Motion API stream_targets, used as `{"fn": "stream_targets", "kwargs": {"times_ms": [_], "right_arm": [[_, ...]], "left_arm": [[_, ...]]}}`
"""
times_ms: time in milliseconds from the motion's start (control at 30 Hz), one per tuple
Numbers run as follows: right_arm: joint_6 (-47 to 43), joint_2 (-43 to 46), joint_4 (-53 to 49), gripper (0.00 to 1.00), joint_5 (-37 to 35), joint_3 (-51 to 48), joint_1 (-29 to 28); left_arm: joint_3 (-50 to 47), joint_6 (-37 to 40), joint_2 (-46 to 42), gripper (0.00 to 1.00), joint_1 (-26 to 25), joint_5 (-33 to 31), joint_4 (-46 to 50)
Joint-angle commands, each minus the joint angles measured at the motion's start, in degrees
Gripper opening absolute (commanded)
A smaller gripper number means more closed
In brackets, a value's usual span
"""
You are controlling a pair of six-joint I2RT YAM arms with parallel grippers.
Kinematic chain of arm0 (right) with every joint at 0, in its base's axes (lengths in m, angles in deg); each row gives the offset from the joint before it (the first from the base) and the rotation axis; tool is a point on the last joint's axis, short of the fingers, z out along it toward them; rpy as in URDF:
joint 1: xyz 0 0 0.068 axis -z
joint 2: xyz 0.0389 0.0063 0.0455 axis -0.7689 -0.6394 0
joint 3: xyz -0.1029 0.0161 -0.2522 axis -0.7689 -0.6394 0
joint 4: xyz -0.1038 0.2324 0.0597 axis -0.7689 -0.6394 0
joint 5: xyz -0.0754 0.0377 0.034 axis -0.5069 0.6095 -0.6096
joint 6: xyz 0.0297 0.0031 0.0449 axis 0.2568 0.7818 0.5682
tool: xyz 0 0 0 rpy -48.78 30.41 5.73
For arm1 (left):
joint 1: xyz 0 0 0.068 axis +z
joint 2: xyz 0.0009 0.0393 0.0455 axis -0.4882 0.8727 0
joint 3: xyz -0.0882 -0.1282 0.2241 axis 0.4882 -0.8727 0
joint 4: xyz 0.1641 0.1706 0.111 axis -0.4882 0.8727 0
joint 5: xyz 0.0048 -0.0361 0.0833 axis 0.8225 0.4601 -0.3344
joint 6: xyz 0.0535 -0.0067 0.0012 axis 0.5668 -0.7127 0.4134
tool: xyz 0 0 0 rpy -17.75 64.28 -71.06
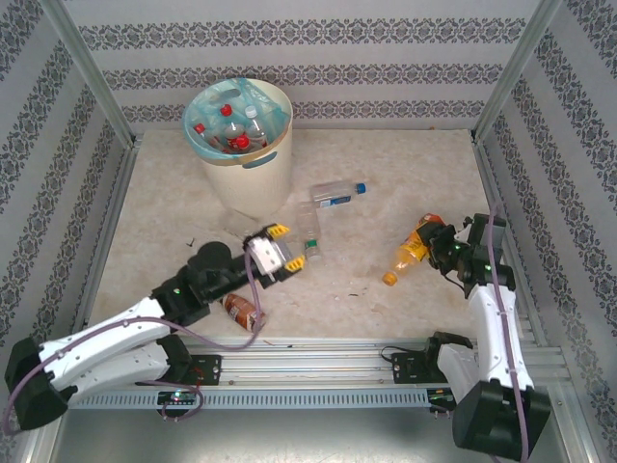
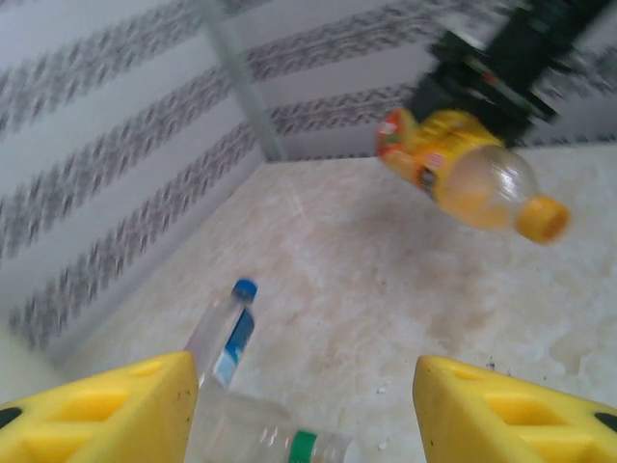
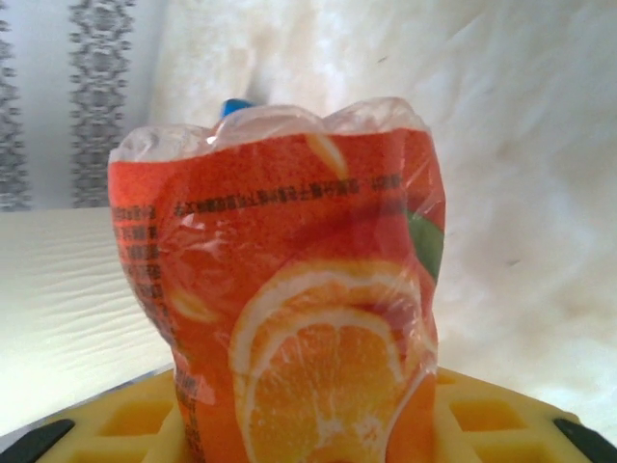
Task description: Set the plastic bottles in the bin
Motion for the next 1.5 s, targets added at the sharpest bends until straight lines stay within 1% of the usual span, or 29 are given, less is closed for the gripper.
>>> {"fn": "stream_targets", "kwargs": {"times_ms": [0,67,167,233,333,533,667,900,1067,1200,1333,1467], "right_arm": [[9.4,3.7,1.0,0.39,3.7,0.4,-2.9],[12.9,5.8,1.8,0.39,3.4,0.0,-5.1],[17.2,8.4,3.1,0.39,1.7,-0.5,-8.6],[19.1,9.5,3.6,0.39,0.1,-0.5,-11.0],[20.2,9.7,3.9,0.39,-2.3,0.1,-15.0],[22.2,8.1,6.8,0.38,-7.0,0.4,-22.8],[23.0,6.7,8.7,0.37,-9.5,1.1,-26.2],[23.9,4.4,11.6,0.37,-12.1,1.8,-29.5],[24.2,2.7,12.7,0.37,-12.3,2.2,-31.1],[24.2,2.8,12.5,0.37,-13.0,2.7,-31.9],[24.4,3.0,12.5,0.37,-13.2,2.7,-32.5],[24.7,3.1,12.6,0.37,-13.4,2.6,-33.0]], "left_arm": [[-1.0,19.2,3.9,0.58,-4.4,-2.2,-17.2],[-1.8,22.0,7.1,0.58,-6.2,-1.3,-21.5],[-3.5,24.0,11.2,0.57,-7.6,1.4,-28.6],[-3.9,25.0,13.6,0.56,-8.3,2.5,-30.9],[-3.8,27.0,16.1,0.54,-9.3,4.0,-30.7],[-4.0,29.7,19.3,0.54,-10.9,4.0,-31.5],[-4.2,31.9,20.0,0.54,-11.9,4.3,-30.4],[-4.6,33.1,20.8,0.55,-13.3,3.7,-32.1],[-4.5,36.8,23.3,0.52,-13.9,-0.1,-35.2],[-4.8,38.5,25.2,0.44,-14.2,-3.0,-39.0],[-4.6,39.0,26.4,0.39,-14.3,-3.3,-40.8],[-4.2,39.8,27.8,0.30,-14.6,-3.7,-41.8]]}}
